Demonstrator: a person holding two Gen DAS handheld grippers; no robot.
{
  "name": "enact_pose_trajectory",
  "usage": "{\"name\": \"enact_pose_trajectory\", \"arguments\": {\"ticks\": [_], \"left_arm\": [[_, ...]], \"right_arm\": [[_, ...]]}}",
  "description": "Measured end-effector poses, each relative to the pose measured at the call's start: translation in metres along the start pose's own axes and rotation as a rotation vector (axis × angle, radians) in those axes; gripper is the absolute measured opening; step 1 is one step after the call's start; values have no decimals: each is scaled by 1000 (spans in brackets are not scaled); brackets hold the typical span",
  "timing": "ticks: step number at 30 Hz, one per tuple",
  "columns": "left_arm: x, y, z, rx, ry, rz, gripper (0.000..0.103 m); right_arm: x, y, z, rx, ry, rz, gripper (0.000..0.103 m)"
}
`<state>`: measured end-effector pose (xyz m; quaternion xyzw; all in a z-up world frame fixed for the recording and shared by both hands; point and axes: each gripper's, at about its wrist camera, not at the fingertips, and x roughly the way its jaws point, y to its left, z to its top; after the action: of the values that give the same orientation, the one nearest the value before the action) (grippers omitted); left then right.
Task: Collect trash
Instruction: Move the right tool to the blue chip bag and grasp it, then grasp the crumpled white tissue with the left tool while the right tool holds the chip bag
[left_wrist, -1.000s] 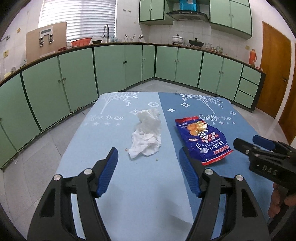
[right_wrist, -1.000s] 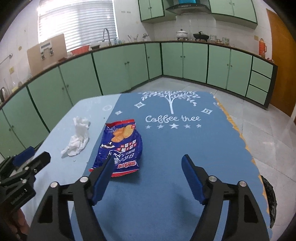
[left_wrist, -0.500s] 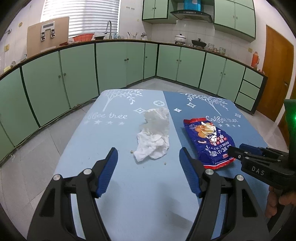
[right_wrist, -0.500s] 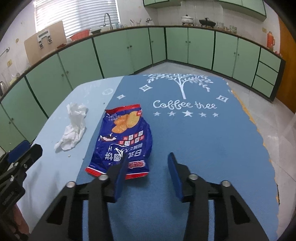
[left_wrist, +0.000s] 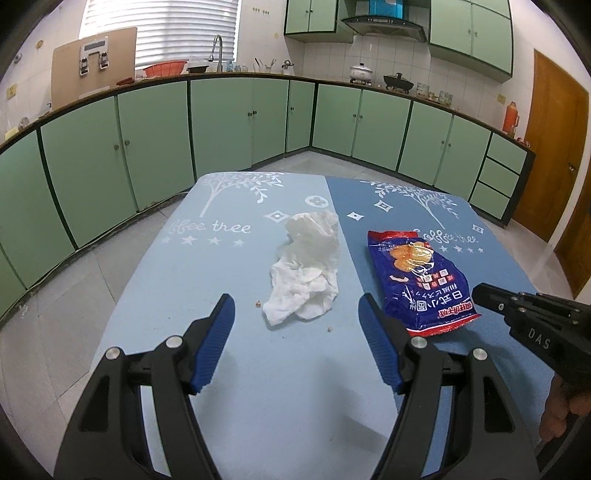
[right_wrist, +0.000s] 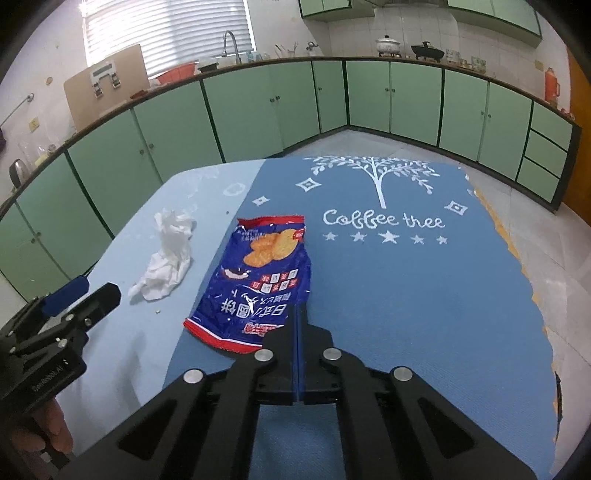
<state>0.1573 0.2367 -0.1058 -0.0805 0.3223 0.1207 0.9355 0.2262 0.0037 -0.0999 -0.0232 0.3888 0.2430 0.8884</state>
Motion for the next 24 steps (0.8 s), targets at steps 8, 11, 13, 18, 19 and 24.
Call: {"name": "enact_pose_trajectory", "arguments": {"ticks": [8,11,13,18,19,24], "left_arm": [[1,-1,0,-1,-4,4,68],[3,0,1,-4,-2,2,68],[4,-1,0,-4,-1,3,68],[7,3,0,-7,4,2,68],[7,3,0,-7,4,2,68],[8,4,0,-9,7,1,68]], "right_arm": [[9,-3,7,48,27,19,34],[20,-3,9,55,60,22,37],[25,-3,8,65,79,41,36],[28,-1,7,69,88,71,16],[26,-1,8,69,81,81,13],[16,3,11,49,41,94,7]]}}
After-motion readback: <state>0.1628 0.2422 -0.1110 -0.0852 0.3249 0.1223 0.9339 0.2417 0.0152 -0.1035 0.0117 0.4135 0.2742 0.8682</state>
